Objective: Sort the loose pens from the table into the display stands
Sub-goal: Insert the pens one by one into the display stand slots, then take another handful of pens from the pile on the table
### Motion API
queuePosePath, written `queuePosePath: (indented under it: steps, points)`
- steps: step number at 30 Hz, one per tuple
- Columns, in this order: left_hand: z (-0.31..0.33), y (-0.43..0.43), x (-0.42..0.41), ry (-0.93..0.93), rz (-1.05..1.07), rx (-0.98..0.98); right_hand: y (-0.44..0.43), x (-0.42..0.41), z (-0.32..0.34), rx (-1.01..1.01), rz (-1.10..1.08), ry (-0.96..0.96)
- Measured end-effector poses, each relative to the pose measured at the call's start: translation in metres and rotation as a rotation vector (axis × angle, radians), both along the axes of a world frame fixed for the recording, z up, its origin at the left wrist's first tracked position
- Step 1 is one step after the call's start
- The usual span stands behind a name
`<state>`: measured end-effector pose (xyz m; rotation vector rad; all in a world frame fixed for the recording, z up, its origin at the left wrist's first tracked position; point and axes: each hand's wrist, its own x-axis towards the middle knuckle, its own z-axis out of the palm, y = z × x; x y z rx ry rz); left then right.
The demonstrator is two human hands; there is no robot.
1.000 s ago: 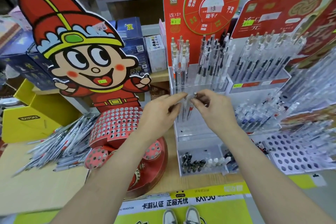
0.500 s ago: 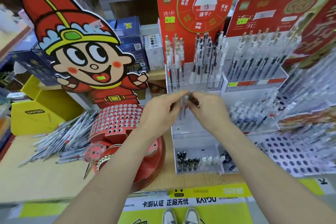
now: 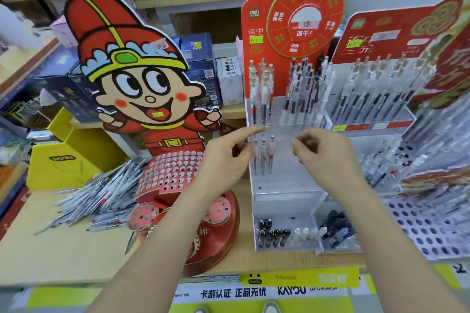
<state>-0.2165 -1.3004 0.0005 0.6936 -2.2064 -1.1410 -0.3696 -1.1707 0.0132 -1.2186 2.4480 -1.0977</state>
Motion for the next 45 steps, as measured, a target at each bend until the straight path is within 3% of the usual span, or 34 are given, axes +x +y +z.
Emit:
queuePosePath:
  steps: [4,9,12,15,18,21,26,30,37,42,45]
  points:
    - [0.008,-0.010,0.045,0.070,0.051,-0.013,-0.010,0.041,0.013,-0.122,0.053,-0.106]
    - [0.001,-0.057,0.138,0.071,0.214,0.041,-0.061,0.121,0.010,-0.134,0.191,-0.202]
    - [-0.023,-0.103,0.206,-0.031,0.345,0.066,-0.101,0.174,-0.006,-0.107,0.217,-0.280]
    - [-0.057,-0.154,0.273,-0.289,0.448,0.011,-0.141,0.231,-0.026,-0.058,0.232,-0.357]
    - [-0.098,-0.187,0.322,-0.623,0.383,-0.094,-0.175,0.287,-0.050,0.050,0.267,-0.467]
    - [-0.141,-0.200,0.345,-0.803,0.250,-0.142,-0.200,0.335,-0.089,0.269,0.267,-0.460]
    - [-0.161,-0.210,0.315,-0.774,0.233,-0.281,-0.219,0.376,-0.138,0.645,0.237,-0.238]
    - [-0.162,-0.219,0.274,-0.760,0.229,-0.305,-0.222,0.387,-0.162,0.734,0.137,-0.179]
    - [-0.181,-0.231,0.255,-0.878,0.116,-0.432,-0.237,0.396,-0.201,0.613,-0.069,-0.069]
    - [-0.171,-0.240,0.267,-0.868,-0.060,-0.765,-0.246,0.399,-0.212,0.337,-0.205,-0.328]
    - [-0.172,-0.246,0.272,-0.844,-0.142,-0.736,-0.247,0.403,-0.213,0.200,-0.236,-0.524]
